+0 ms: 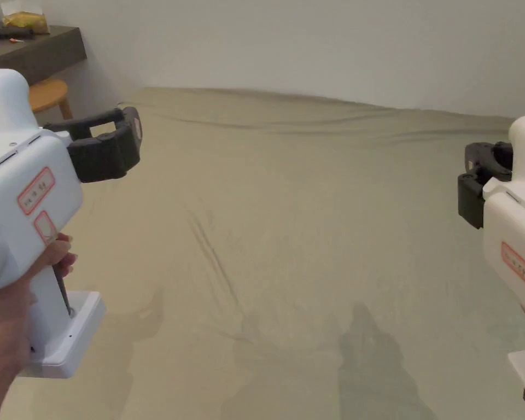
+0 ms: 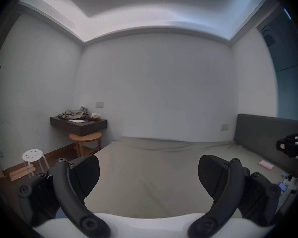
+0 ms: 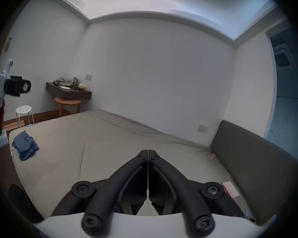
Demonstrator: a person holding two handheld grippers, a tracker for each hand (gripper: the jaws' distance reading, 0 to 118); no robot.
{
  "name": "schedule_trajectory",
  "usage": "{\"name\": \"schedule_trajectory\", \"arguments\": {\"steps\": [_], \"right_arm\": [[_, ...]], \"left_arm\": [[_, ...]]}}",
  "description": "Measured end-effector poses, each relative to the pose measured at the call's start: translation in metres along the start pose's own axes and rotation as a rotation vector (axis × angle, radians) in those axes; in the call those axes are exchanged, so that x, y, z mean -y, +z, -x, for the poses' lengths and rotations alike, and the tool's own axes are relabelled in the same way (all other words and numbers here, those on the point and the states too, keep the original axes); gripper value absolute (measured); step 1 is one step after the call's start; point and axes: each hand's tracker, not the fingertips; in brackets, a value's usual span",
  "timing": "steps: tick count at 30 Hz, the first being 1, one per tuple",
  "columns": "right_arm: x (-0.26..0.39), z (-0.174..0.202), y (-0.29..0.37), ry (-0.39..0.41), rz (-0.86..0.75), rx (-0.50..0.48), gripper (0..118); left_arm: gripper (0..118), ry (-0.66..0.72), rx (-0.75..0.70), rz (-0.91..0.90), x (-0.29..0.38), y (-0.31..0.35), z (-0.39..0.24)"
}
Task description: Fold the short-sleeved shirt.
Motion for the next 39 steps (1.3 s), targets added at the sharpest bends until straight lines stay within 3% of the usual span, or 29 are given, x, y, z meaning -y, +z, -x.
{"name": "schedule_trajectory", "arguments": {"steps": [2,5,6,10,13,17,23,32,39], "right_arm": [[-0.002,-0.003,0.016,-0.018,-0.038,0.004,3],[0.005,-0.004,0.035,-0.058,-0.071,0.01,3],[0.008,-0.003,0.041,-0.053,-0.07,0.014,3],[0.028,-0.001,0.061,-0.015,-0.078,0.061,3],[0.042,-0.007,0.071,-0.176,-0.038,-0.021,3],[0.054,0.001,0.078,-0.09,-0.034,0.035,3],[0.063,0.01,0.087,-0.057,-0.058,0.037,3],[0.069,0.019,0.082,-0.08,-0.044,0.028,3],[0.068,0.017,0.082,-0.093,-0.051,0.044,3]], "left_arm": [[104,0.005,0.069,-0.017,0.009,0.008,-0.035],[56,-0.018,0.07,-0.031,0.021,0.023,-0.079],[35,-0.037,0.073,-0.027,0.028,0.023,-0.093],[0,-0.128,0.103,-0.029,0.047,0.041,-0.139],[0,-0.181,0.141,0.022,0.068,0.044,-0.157],[0,-0.223,0.142,0.023,0.084,0.061,-0.175],[0,-0.219,0.131,-0.011,0.077,0.077,-0.178],[0,-0.172,0.094,-0.015,0.081,0.08,-0.166],[0,-0.212,0.1,-0.024,0.08,0.078,-0.167]]}}
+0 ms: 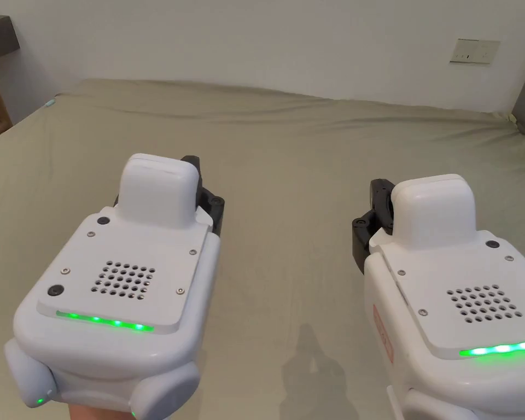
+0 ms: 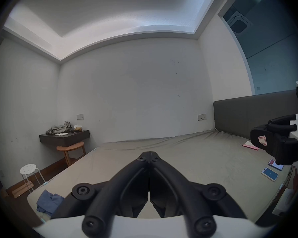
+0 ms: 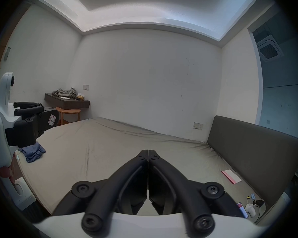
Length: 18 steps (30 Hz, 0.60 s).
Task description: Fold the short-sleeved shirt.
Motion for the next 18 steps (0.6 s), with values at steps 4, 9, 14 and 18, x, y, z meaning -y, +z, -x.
{"name": "schedule_trajectory", "arguments": {"steps": [4,9,14,18], "right_arm": [[-0.0015,-0.0042,0.0035,-0.025,-0.002,0.01,3],[-0.0016,-0.0055,0.0069,-0.022,-0.006,0.015,3],[-0.0016,-0.005,0.0081,-0.019,-0.006,0.015,3],[-0.0019,-0.0033,0.0083,-0.009,-0.008,0.015,3]], "left_arm": [[0,-0.03,0.002,0.003,-0.0041,-0.0029,0.0006],[0,0.02,0.017,-0.001,-0.007,0.0017,-0.0006],[0,0.006,0.023,0.001,-0.0044,0.0044,-0.0061],[0,0.011,0.031,-0.001,-0.0044,0.0051,-0.0068]]}}
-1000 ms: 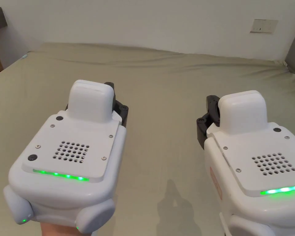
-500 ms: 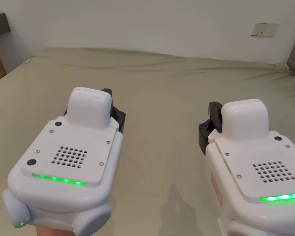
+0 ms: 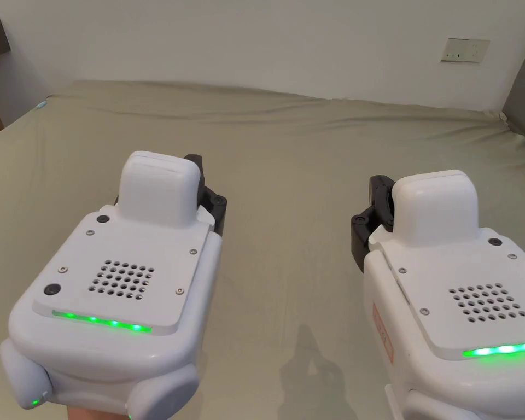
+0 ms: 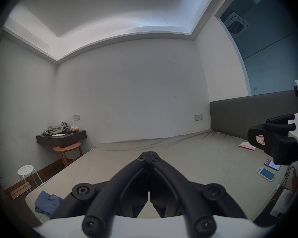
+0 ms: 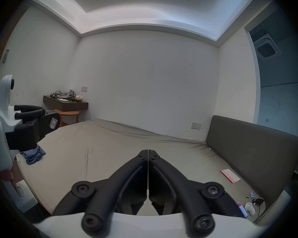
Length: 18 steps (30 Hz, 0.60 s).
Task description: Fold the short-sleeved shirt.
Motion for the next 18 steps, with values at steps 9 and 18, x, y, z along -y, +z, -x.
{"name": "schedule_trajectory", "arguments": {"steps": [9,18], "right_arm": [[-0.003,-0.001,-0.005,0.015,-0.003,-0.014,111],[-0.006,-0.005,-0.014,-0.029,0.091,-0.068,114]], "left_arm": [[12,-0.017,-0.01,0.007,0.002,-0.003,0.003],[118,-0.029,-0.039,0.018,0.003,0.012,0.012]]}}
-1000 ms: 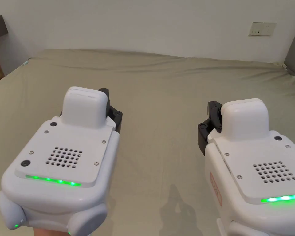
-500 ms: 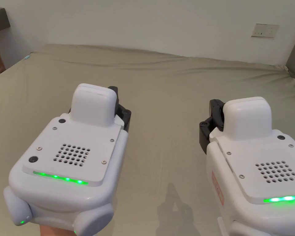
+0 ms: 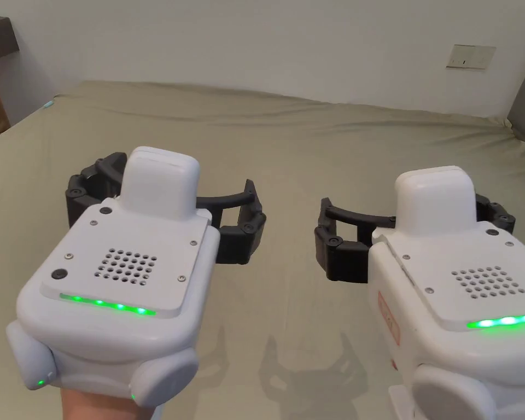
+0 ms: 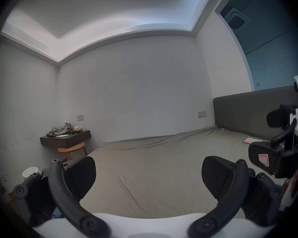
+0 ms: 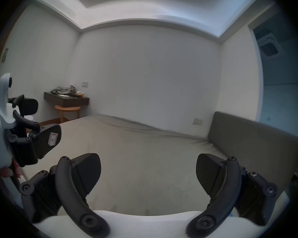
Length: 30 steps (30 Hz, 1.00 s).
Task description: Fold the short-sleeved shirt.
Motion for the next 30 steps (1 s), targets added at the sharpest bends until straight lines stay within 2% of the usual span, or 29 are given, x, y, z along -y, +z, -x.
{"name": "schedule_trajectory", "arguments": {"steps": [3,5,6,8,13,17,20,30], "right_arm": [[-0.007,-0.008,-0.003,-0.15,0.056,-0.048,114],[-0.016,-0.012,-0.002,-0.228,0.12,0.012,114],[-0.02,-0.012,-0.003,-0.242,0.143,0.045,114],[-0.028,-0.015,-0.004,-0.232,0.196,0.067,114],[-0.03,-0.022,0.005,-0.247,0.127,-0.007,114],[-0.037,-0.011,0.009,-0.168,0.147,0.077,114],[-0.036,-0.005,0.008,-0.15,0.141,0.093,114],[-0.03,-0.011,0.003,-0.194,0.156,0.058,114]], "left_arm": [[118,0.001,0.01,-0.003,-0.006,-0.01,-0.003],[118,-0.008,0.002,-0.01,-0.008,-0.01,-0.005],[118,-0.011,0.0,-0.01,-0.008,-0.011,-0.004],[118,-0.006,0.006,-0.01,-0.007,-0.016,-0.001],[118,0.071,0.038,-0.003,-0.014,-0.015,0.005],[118,0.067,0.029,-0.019,-0.016,-0.014,0.003],[118,0.041,0.024,-0.014,-0.015,-0.013,-0.001],[118,0.044,0.04,-0.01,-0.014,-0.012,-0.004]]}}
